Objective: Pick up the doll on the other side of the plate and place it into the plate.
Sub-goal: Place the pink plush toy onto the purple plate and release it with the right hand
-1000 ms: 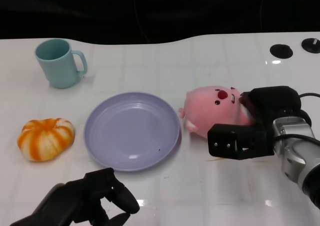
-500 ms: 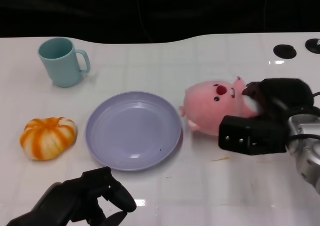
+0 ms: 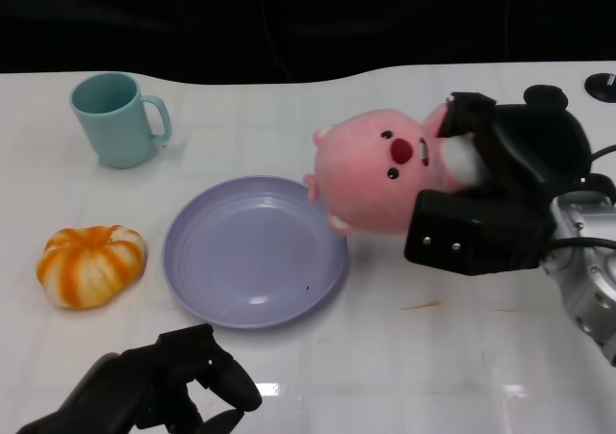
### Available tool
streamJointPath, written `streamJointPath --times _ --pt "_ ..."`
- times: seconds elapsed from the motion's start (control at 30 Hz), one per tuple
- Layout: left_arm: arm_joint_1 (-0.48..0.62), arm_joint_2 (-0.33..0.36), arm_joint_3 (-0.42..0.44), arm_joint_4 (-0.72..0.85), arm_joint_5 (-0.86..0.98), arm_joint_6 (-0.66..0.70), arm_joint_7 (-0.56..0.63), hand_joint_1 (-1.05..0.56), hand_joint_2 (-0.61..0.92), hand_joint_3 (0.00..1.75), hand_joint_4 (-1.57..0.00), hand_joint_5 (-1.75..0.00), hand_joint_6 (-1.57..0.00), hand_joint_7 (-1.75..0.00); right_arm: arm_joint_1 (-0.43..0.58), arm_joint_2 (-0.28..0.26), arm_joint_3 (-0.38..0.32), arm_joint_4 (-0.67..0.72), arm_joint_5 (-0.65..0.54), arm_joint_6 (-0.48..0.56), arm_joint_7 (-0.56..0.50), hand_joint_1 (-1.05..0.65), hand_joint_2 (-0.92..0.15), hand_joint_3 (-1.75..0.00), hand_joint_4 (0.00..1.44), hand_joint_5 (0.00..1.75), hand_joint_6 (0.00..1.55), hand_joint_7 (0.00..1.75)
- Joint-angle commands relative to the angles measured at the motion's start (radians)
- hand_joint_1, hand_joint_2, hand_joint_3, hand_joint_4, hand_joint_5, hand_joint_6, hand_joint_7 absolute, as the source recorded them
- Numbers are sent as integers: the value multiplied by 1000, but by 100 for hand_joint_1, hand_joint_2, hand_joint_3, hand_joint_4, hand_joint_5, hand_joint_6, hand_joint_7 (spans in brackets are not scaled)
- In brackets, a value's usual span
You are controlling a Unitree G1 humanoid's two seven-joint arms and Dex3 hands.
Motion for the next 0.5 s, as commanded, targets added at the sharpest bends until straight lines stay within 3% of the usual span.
streamJointPath --times 0.03,0.27,0.5 --pt "7 -4 -10 5 7 -2 7 -20 87 54 -62 -158 -63 -125 -37 36 0 -44 9 -29 3 -28 -48 -111 94 175 67 175" --pt "21 -6 -17 -7 13 -14 7 -20 87 54 -62 -157 -62 -125 -90 141 29 -34 7 -44 42 -26 -38 -126 97 175 71 175" --pt "31 -7 -18 -17 10 -8 6 -20 88 53 -61 -158 -61 -126 -135 236 60 66 24 -89 52 -27 -40 -126 98 175 73 175"
